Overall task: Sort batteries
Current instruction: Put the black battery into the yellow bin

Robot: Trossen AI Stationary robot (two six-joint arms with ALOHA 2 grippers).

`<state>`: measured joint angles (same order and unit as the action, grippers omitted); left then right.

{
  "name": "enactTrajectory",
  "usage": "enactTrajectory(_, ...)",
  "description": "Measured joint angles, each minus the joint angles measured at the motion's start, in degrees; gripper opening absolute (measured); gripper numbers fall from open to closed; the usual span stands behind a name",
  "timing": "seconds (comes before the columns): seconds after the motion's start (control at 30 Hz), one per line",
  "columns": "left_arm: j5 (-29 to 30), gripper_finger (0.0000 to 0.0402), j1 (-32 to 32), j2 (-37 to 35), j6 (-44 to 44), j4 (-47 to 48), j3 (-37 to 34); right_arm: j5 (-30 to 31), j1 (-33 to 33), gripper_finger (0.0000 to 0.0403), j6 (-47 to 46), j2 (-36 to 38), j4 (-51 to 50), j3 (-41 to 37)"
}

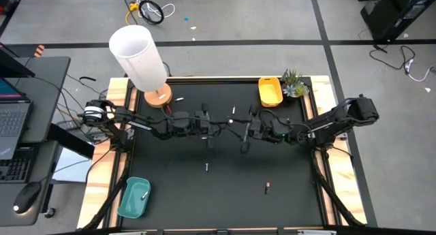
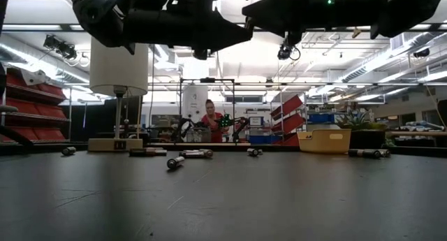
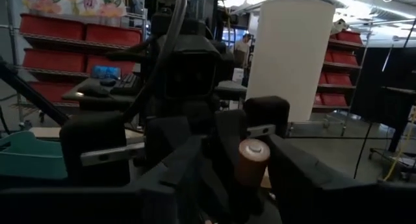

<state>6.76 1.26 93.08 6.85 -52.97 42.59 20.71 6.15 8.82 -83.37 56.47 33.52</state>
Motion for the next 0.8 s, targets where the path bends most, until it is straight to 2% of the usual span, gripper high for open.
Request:
enactTrajectory(0.2, 0.1, 0.0054, -0.1, 0.0, 0.0, -0.1, 0.0, -1.6, -1.6, 0.0036, -2.2, 0.0, -0.9, 0.0)
enactTrajectory(0.47, 1.6, 0.0061, -0.1, 0.0, -1.0, 0.7, -0.1, -3.7, -3.5, 0.0034, -3.3, 0.1, -1.3, 0.0)
enactTrajectory(0.53, 3.7, 0.0084, -0.2, 0.0, -2.5, 1.1, 0.0, -3.7, -3.9, 0.0034, -3.3, 0.1, -1.4, 0.0)
enactTrajectory(0.67, 7.5, 0.0156, -0.2, 0.0, -2.8, 3.4, 0.0, -3.1, -5.1, 0.0034, -2.7, 0.2, -1.5, 0.0)
enactTrajectory(0.8, 13.7, 0.0216, -0.2, 0.0, -2.8, 7.1, 0.0, 1.0, -7.5, 0.0034, -2.7, 1.9, -5.9, 0.0)
